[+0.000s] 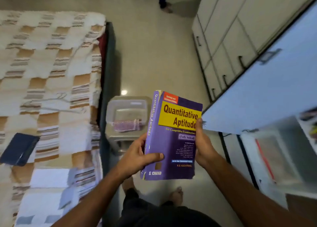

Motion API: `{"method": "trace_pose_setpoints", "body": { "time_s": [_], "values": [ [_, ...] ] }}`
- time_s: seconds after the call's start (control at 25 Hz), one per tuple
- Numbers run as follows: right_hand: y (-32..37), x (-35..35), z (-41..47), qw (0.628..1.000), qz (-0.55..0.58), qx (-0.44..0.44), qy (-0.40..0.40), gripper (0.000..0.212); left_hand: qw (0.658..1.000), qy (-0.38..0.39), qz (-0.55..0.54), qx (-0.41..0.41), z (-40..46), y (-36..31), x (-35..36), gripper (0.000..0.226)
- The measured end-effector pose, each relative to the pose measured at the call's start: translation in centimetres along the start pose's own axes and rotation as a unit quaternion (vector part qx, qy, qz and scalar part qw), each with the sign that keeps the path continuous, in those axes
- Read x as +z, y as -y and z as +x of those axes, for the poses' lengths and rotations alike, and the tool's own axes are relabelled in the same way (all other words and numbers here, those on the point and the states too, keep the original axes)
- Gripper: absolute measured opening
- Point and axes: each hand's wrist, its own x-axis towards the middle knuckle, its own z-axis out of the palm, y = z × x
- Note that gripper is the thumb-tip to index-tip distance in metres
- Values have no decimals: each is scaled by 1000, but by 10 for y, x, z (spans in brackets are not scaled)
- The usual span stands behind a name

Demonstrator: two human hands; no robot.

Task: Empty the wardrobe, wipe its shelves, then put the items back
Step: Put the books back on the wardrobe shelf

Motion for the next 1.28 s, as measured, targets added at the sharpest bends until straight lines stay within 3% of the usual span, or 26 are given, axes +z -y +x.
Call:
{"method": "trace_pose_setpoints", "body": {
  "time_s": [0.24,0.44,0.6,0.76,0.92,1.04,1.16,1.28],
  "values": [
    [23,-136,-8,963,119,-78,-230,69,979,119,140,84,54,-15,143,59],
    [39,-216,-16,944,185,-113,-251,77,907,191,305,216,101,-33,213,41],
    [49,-256,-19,912,266,-138,-282,70,858,263,348,270,138,-49,247,32],
    [52,-296,-5,863,379,-152,-297,97,817,319,391,279,166,-48,294,34],
    [75,-345,-15,816,395,-196,-374,46,789,402,414,212,185,-40,343,46],
    [103,-424,-3,801,371,-218,-416,50,796,398,414,191,200,-45,368,53],
    [134,-503,11,818,259,-177,-483,62,817,353,416,185,214,-54,380,50],
    [171,-565,28,831,174,-177,-498,55,836,310,417,174,224,-61,398,46]
  ]
}}
